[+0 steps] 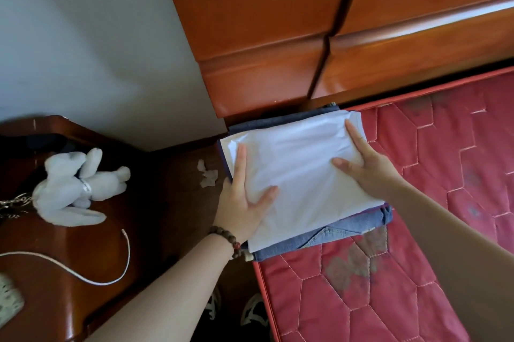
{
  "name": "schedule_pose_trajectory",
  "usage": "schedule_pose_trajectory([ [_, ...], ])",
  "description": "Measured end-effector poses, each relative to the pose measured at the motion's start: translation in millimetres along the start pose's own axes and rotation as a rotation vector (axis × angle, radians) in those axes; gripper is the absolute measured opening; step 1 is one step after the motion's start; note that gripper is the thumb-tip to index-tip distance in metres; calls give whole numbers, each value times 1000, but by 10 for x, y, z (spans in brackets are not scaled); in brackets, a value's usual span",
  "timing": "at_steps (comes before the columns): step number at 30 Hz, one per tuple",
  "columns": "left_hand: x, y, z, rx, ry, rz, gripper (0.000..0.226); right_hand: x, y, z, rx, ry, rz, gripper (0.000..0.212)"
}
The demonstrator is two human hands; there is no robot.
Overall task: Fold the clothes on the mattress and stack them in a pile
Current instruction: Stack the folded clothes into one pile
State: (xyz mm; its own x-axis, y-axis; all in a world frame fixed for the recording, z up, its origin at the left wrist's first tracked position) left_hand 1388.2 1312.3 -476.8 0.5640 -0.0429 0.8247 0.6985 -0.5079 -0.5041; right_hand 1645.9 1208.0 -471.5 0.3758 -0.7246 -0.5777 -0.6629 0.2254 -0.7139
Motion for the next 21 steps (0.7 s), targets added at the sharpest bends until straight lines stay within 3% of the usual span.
schedule_pose_trajectory([
  [3, 77, -127, -97, 112, 37, 306, 74, 27, -55, -48, 162, -126, -465, 73],
  [5, 211, -203, -223, 318, 225, 428, 57, -69, -106, -186, 433, -293, -504, 65],
  [7, 369, -117, -302, 371, 449, 422, 51, -276, 12, -325, 625, -482, -423, 58],
  [9, 507, 85, -282, 299, 576, 500, 52, -523, 324, -415, 595, -638, -374, 54],
  [13, 417, 301, -97, 169, 488, 840, 59, -691, 891, -449, 305, -676, -467, 57],
  [18, 142, 340, 4, 193, 523, 858, 73, -412, 788, -273, 374, -658, -602, 57],
  [21, 128, 369, 14, 181, 504, 856, 84, -144, 526, -129, 424, -548, -640, 63],
])
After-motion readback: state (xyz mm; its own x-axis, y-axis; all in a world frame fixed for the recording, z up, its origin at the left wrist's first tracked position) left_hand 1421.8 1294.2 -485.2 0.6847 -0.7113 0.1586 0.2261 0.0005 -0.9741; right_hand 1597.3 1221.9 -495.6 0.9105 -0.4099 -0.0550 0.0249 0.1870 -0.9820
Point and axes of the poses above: each hand's wrist, its own z-axis towards the middle knuckle, its own y-axis out of the palm, x = y × z, the point moved 1 cm from there along z, towards the middle knuckle, and after that the axes turned 12 degrees about x, right-handed, at the moved point
